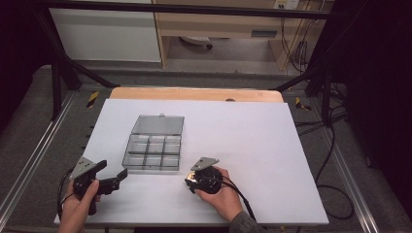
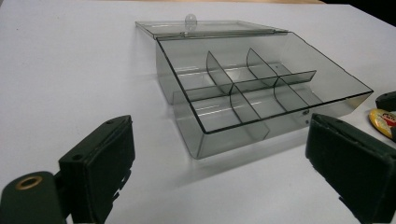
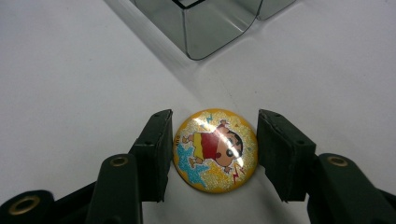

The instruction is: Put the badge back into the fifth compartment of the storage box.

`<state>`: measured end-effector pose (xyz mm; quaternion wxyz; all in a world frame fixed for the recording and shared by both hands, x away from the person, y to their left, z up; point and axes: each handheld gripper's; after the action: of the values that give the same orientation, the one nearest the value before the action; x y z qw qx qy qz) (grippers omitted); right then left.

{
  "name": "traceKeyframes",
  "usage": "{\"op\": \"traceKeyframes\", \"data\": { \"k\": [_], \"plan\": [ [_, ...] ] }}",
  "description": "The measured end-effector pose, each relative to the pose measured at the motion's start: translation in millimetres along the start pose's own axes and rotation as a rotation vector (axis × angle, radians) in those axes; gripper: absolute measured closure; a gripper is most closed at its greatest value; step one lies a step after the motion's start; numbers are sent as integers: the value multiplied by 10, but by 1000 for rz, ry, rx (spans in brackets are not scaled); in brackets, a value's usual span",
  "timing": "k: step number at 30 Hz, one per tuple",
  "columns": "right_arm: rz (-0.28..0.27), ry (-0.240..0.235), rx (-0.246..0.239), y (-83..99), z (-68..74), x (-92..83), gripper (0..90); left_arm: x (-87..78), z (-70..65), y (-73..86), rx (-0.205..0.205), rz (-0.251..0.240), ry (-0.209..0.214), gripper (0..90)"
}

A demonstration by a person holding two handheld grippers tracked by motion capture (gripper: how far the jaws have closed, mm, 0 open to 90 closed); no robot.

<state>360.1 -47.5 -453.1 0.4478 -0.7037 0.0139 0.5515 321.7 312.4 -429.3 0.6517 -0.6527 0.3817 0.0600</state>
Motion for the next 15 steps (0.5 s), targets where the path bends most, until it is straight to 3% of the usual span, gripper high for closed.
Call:
{"op": "traceKeyframes", "data": {
  "k": [15],
  "plan": [
    [-83,-85,53,-104,-17,-157,471,3,-6,-1,1,2,4,83]
  ]
}}
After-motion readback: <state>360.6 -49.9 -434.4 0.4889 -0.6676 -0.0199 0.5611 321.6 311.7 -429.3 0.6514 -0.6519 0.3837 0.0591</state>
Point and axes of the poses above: each handheld gripper's, and its own axes: x roughly forward along the jaws, y roughly out of its underside, z roughly to its left, and after that the axes turned 8 degrees about z, right-handed
